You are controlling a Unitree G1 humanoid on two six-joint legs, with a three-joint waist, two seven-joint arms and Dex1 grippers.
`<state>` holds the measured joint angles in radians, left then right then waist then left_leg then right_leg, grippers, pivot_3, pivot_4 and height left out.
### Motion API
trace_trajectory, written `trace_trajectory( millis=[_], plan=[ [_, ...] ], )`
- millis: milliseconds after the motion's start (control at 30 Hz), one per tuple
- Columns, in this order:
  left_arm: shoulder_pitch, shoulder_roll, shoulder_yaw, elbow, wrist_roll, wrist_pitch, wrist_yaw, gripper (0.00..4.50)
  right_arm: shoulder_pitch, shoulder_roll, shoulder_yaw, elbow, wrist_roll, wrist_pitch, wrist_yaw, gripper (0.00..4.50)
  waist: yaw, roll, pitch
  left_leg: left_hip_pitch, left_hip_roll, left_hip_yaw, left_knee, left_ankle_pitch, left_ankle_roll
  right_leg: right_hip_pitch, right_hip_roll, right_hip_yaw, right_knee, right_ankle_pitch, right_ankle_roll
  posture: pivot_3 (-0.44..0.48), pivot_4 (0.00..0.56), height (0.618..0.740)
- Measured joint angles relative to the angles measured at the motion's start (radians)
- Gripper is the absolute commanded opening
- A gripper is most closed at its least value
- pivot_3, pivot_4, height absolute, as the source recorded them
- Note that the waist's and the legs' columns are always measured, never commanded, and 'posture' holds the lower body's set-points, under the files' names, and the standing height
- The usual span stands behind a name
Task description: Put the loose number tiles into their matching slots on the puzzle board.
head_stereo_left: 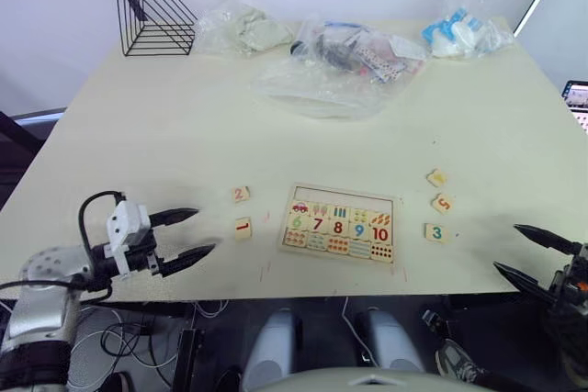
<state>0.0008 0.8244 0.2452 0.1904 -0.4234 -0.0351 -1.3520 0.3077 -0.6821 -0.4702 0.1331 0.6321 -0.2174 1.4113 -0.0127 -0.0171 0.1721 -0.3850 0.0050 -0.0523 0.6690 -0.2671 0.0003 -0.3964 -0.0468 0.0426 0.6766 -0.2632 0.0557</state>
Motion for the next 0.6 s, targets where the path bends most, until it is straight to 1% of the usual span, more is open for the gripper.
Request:
trace_trajectory(
  millis=[100,133,333,400,600],
  plan=[
    [-0.025,0.015,-0.027,-0.013,0.012,0.001,-0.015,4.50,0.001,0.000,0.000,-0.018,0.017,0.005,0.024,4.46,-0.002,0.000,0.000,0.001,0.000,0.001,-0.001,0.000,0.000,0.001,0.000,0.001,0.000,0.000,0.000,0.000,0.150,0.740],
    [-0.040,0.026,-0.059,-0.022,0.030,0.007,-0.029,4.50,0.006,0.002,0.000,-0.040,0.042,0.015,0.047,4.46,-0.004,0.001,0.000,0.002,0.000,0.001,-0.001,0.000,0.000,0.001,0.000,0.001,0.000,0.000,0.000,0.000,0.150,0.740],
    [-0.089,0.053,-0.143,-0.027,0.077,0.026,-0.065,4.50,0.016,0.010,0.000,-0.069,0.082,0.012,0.118,4.46,0.000,0.001,0.000,0.002,0.000,0.000,-0.001,0.000,0.000,0.002,0.000,0.000,-0.001,0.000,0.000,0.000,0.150,0.740],
    [-0.125,0.056,-0.180,-0.027,0.092,0.029,-0.077,4.50,0.018,0.017,0.000,-0.078,0.092,0.011,0.154,4.46,0.002,0.001,0.000,0.002,0.000,0.000,-0.001,0.000,0.000,0.002,0.000,0.000,-0.001,0.000,0.000,0.000,0.150,0.740],
    [-0.189,0.056,-0.238,-0.027,0.125,0.042,-0.088,4.50,0.016,0.022,-0.001,-0.082,0.114,0.011,0.185,4.46,-0.001,0.001,0.001,0.002,0.000,0.000,-0.001,0.000,0.000,0.002,0.000,0.000,-0.001,0.000,0.000,0.000,0.150,0.740]
  ],
)
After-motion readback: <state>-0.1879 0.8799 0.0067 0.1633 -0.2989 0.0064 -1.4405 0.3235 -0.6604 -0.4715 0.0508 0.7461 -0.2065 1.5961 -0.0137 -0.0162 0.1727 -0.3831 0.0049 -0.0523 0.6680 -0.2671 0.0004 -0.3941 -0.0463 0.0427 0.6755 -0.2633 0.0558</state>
